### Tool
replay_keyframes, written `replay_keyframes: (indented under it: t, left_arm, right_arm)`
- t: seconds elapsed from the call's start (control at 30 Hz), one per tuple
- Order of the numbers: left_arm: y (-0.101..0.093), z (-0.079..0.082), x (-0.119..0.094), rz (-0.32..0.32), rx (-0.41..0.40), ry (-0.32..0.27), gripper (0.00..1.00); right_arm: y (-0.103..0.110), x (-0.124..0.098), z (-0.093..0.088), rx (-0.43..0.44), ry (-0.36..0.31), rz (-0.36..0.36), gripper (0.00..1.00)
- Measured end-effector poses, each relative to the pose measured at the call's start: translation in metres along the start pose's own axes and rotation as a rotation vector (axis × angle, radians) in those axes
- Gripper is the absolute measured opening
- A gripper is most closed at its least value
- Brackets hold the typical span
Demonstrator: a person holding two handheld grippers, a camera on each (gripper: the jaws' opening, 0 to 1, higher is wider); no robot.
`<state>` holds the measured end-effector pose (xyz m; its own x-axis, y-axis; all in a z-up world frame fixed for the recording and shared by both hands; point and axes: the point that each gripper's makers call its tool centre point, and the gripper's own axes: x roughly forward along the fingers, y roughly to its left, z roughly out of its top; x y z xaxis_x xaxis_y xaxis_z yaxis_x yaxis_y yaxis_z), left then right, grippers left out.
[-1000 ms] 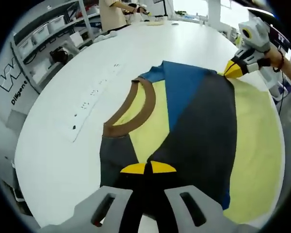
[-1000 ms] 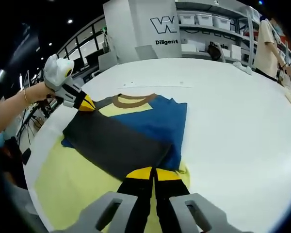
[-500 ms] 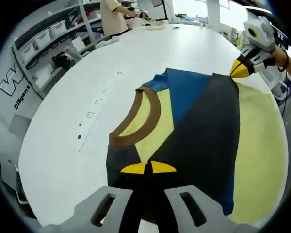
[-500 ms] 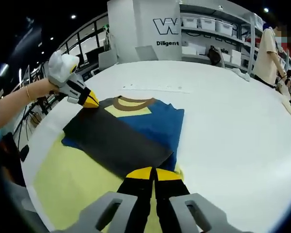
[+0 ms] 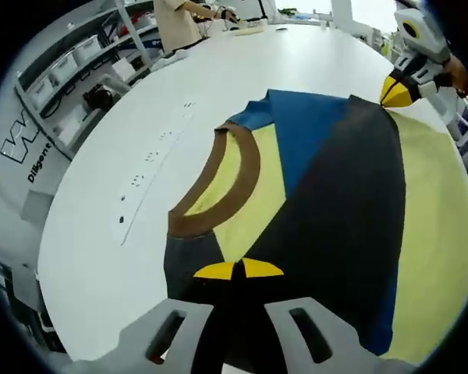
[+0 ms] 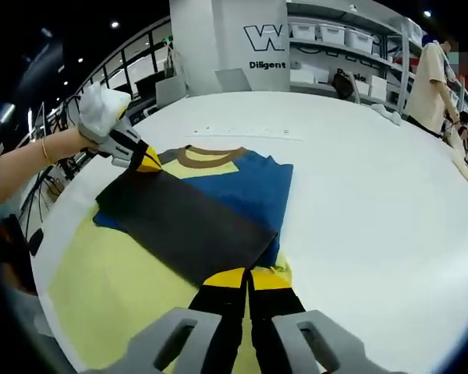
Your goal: Fold the garment on the visible template until the final outline fits inside the template.
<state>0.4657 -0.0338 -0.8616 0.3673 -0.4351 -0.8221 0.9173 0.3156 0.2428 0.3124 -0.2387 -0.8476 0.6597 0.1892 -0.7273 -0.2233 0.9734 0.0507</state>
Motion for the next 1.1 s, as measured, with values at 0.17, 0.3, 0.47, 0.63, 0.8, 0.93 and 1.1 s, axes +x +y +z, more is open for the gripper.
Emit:
replay_keyframes:
  t: [0.17,0.3,0.47,0.63,0.8,0.93,1.1]
  left_arm:
    - [0.011,-0.003,0.001,0.07,-0.014,0.007,0.01]
    - [0.009,0.002,0.001,0.04,-0.093,-0.027,0.06]
    - [0.036,-0.006,-0.015,0.131,-0.283,-0.048,0.25]
    - [0.036,-0.015,-0.037,0.138,-0.333,-0.078,0.35]
    - [0.028,-0.025,-0.052,0.139,-0.352,-0.077,0.53]
    - [0.018,-0.034,-0.06,0.13,-0.356,-0.058,0.55]
    - [0.007,-0.044,-0.068,0.143,-0.386,-0.073,0.51]
  right_arm:
    - [-0.001,-0.003,0.003,0.058,-0.038,0.024,0.0]
    - [-0.006,-0.004,0.004,0.047,-0.038,-0.001,0.0]
    - [-0.006,-0.007,0.018,0.109,-0.122,0.021,0.08]
    - [0.001,-0.009,0.036,0.129,-0.205,0.065,0.34]
    - [0.003,-0.008,0.038,0.121,-0.205,0.061,0.47]
    - [0.007,-0.011,0.042,0.123,-0.218,0.072,0.57]
    - [0.01,-0.016,0.046,0.114,-0.228,0.078,0.61]
